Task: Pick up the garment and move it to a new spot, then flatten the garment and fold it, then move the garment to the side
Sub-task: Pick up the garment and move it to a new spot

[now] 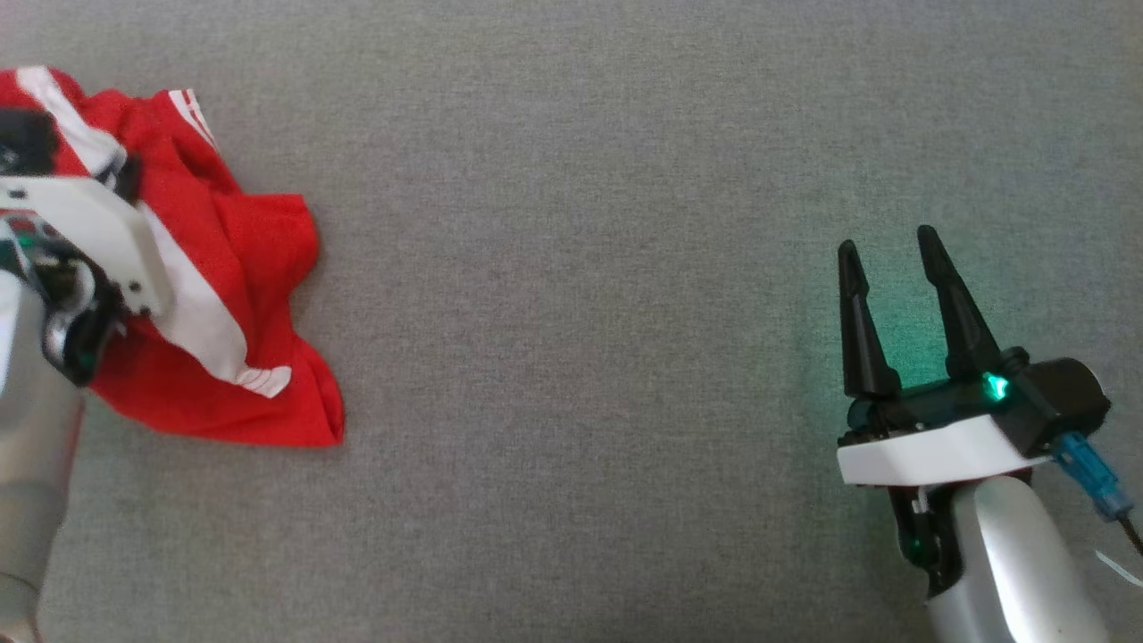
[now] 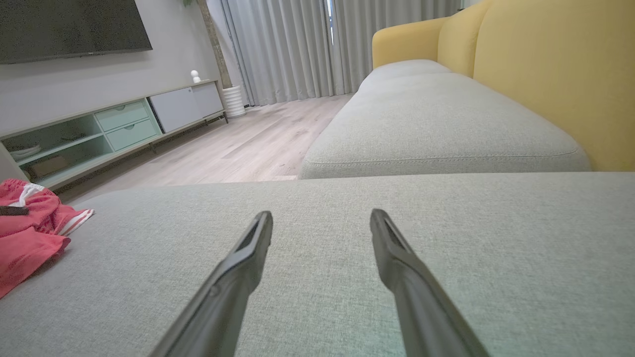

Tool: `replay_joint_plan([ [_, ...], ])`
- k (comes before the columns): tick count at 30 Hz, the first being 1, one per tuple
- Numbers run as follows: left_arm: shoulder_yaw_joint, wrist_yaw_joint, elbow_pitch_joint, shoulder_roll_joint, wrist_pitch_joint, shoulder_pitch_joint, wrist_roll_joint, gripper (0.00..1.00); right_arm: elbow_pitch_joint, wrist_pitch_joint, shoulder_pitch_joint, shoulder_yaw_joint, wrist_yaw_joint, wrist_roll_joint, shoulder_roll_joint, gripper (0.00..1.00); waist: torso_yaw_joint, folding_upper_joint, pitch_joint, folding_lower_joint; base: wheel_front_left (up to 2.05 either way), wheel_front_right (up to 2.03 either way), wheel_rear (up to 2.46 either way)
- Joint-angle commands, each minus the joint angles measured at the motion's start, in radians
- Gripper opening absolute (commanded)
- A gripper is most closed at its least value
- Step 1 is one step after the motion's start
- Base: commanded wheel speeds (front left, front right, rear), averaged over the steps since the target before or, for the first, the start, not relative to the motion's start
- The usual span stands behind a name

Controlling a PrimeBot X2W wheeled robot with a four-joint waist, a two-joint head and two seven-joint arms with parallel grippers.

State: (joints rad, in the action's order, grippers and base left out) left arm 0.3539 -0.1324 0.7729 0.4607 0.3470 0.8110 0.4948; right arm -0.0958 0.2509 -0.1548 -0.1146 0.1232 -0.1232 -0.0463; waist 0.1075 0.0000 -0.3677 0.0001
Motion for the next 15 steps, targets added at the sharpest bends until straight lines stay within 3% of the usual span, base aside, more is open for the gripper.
replay_joint_plan([
  [1, -0.034, 0.002, -0.031, 0.077, -0.046, 0.067, 0.010, 0.00, 0.032, 0.011, -0.023, -0.014, 0.008, -0.010, -0.004, 1.00, 0.003, 0.0000, 0.005, -0.0001, 0.00, 0.00, 0.00],
  [9, -0.098, 0.011, -0.092, 0.088, -0.346, 0.182, 0.022, 0.00, 0.019, 0.011, -0.017, -0.018, 0.008, -0.037, -0.004, 1.00, 0.012, 0.0000, 0.060, -0.0001, 0.00, 0.00, 0.00],
  [15, -0.118, 0.040, -0.206, 0.058, -0.450, 0.200, 0.025, 0.00, -0.001, 0.011, 0.006, -0.017, 0.008, -0.079, -0.004, 1.00, 0.014, 0.0000, 0.124, -0.0001, 0.00, 0.00, 0.00],
])
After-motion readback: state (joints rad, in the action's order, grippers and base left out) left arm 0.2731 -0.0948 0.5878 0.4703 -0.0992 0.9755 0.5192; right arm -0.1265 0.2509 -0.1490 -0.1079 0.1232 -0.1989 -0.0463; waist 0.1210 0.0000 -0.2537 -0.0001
